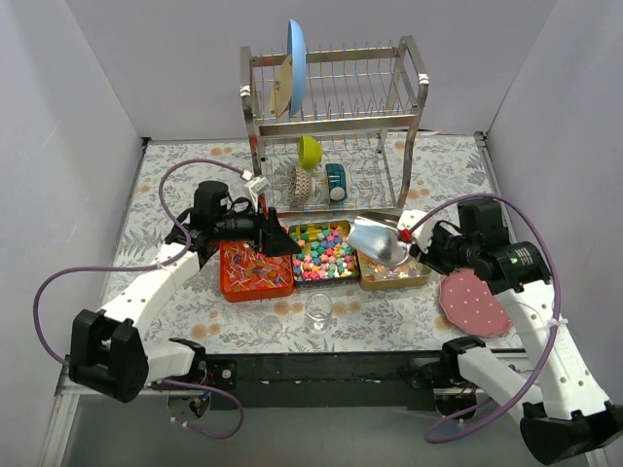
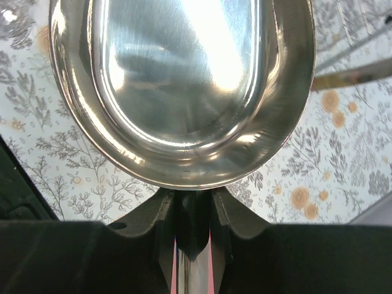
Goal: Pack the candies
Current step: Pick up the spatula from the center of the board, then scoop the fake candies from the storage box.
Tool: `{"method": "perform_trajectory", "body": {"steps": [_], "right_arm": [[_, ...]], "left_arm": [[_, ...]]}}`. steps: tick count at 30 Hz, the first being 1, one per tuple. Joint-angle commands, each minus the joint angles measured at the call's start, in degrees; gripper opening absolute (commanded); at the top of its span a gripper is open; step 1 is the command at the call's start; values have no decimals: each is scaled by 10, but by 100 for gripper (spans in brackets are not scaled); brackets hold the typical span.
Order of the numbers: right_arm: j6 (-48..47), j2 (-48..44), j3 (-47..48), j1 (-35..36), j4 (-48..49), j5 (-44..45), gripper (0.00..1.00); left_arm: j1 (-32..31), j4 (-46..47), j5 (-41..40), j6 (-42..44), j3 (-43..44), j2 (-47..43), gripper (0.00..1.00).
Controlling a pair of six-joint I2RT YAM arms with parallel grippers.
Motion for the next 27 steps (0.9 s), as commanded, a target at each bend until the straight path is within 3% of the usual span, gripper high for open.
{"method": "perform_trajectory", "body": {"steps": [1, 9, 19, 27], "right_arm": [[-6, 19, 0, 78, 34, 23, 1], [21, 101, 32, 185, 96, 48, 1], [65, 174, 86, 251, 160, 81, 1], [48, 200, 106, 293, 181, 107, 1]], "left_arm": [[6, 93, 64, -89, 5, 30, 87], [15, 45, 9, -90, 44, 68, 91], [15, 79, 42, -120, 15, 83, 91], [16, 178, 137, -199, -21, 92, 86]]}}
